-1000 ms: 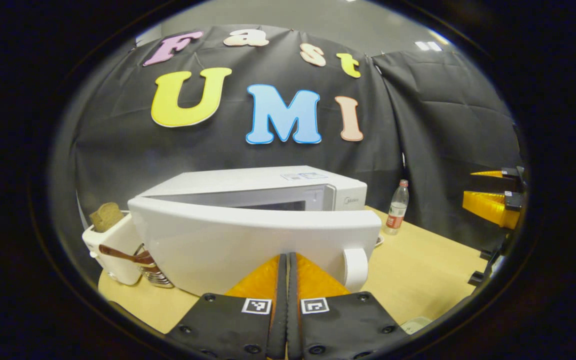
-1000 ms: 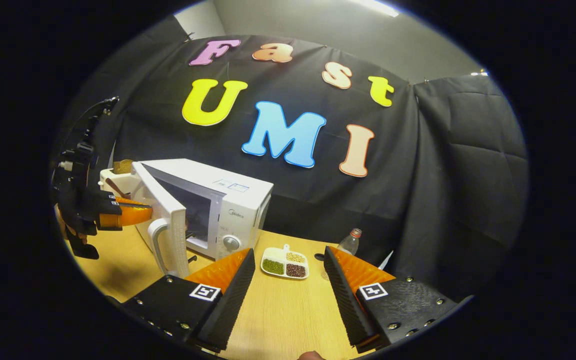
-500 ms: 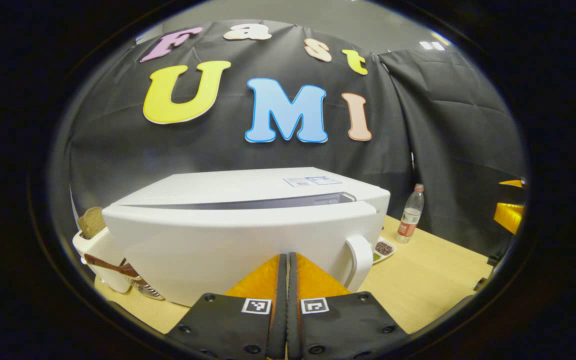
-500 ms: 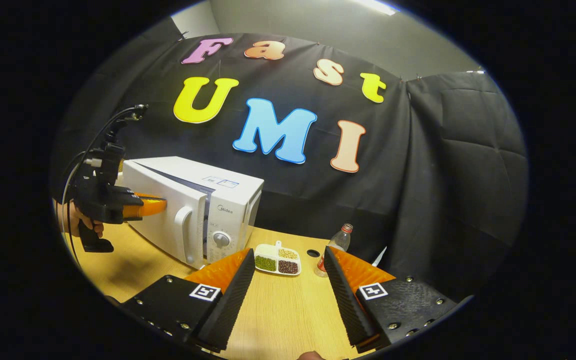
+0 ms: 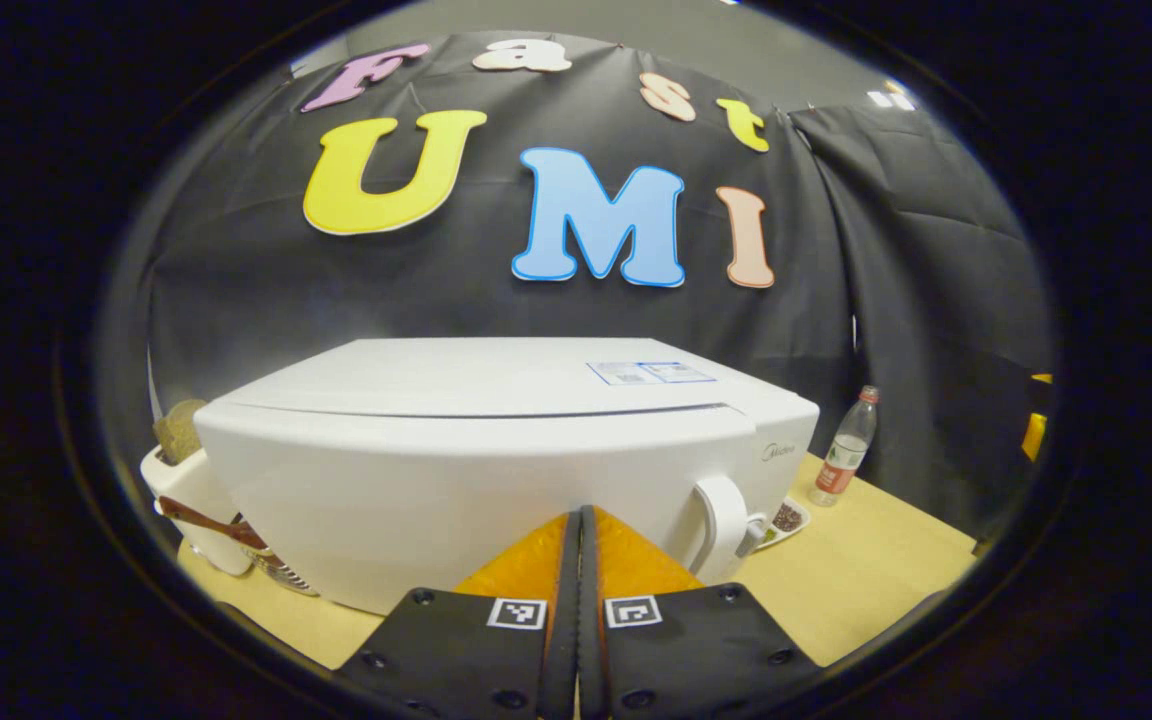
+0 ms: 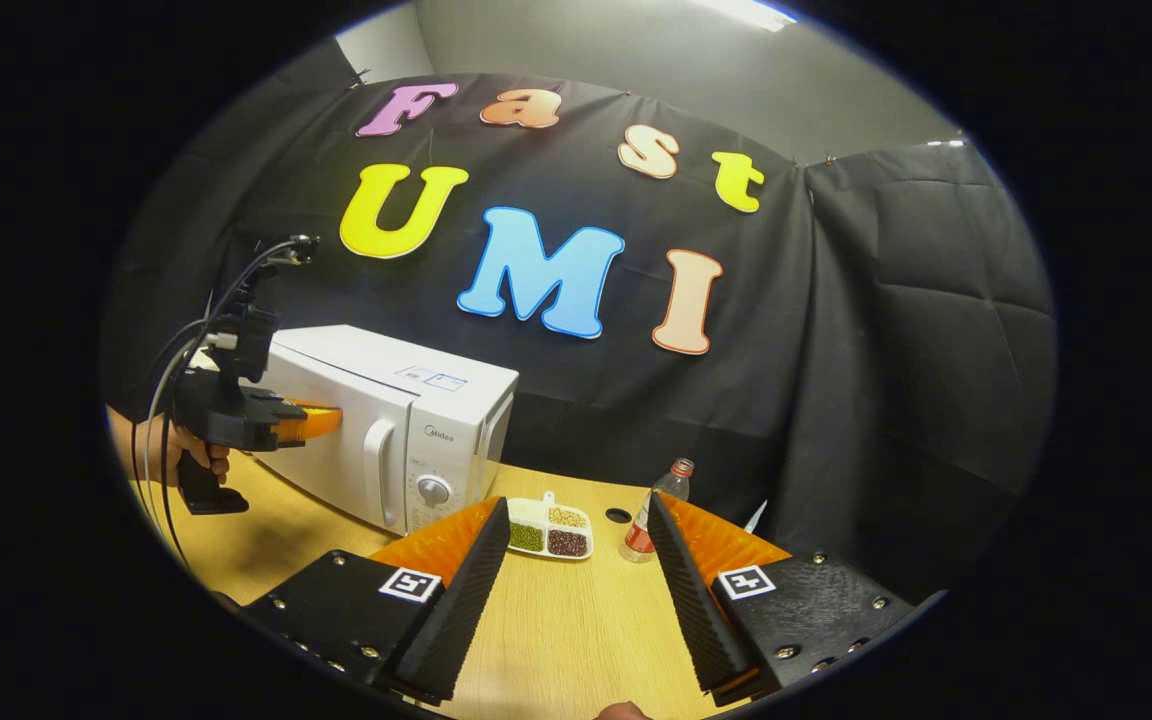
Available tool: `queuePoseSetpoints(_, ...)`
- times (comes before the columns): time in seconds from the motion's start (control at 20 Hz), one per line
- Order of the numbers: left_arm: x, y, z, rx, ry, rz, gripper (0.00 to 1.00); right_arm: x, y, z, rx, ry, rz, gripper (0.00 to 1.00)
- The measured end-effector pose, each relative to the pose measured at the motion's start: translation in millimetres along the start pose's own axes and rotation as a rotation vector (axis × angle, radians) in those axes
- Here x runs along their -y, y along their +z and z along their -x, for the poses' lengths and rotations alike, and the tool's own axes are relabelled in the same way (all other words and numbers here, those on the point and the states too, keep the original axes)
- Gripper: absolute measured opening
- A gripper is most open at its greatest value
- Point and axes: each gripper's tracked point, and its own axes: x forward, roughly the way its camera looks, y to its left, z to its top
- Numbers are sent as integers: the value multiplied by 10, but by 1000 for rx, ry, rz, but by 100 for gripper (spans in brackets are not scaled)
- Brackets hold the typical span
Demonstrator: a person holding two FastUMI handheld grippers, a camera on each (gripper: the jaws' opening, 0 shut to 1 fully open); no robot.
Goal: Open the microwave oven with the left hand, put the food in, and close the microwave oven.
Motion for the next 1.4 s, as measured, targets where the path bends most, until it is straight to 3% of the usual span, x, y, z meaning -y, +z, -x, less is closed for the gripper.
queuePoseSetpoints(0.1, 43, 31, 28, 13, 2, 37, 11, 17, 45, 30, 13, 8, -5, 85)
queuePoseSetpoints(0.2, 22, 91, 90, 16, 42, 7, 7, -3, 85, 67, 27, 24, -13, 85)
queuePoseSetpoints(0.3, 100, 292, 244, 65, 36, 1, 4, 14, 136, 118, 45, 30, -24, 85)
queuePoseSetpoints(0.35, 137, 390, 367, 86, 37, -7, 7, 10, 162, 163, 55, 41, -35, 85)
queuePoseSetpoints(0.65, 315, 824, 1258, 208, 90, -13, 7, 53, 327, 419, 127, 88, -88, 85)
queuePoseSetpoints(0.7, 350, 868, 1424, 226, 105, -18, 7, 50, 348, 462, 139, 99, -101, 87)
queuePoseSetpoints(0.75, 371, 914, 1583, 239, 122, -29, 7, 70, 374, 519, 153, 105, -114, 99)
queuePoseSetpoints(1.0, 475, 993, 2324, 287, 189, -57, 7, 34, 532, 807, 229, 148, -128, 97)
queuePoseSetpoints(1.4, 521, 1022, 3129, 330, 215, -87, 5, -231, 612, 1157, 250, 174, -156, 97)
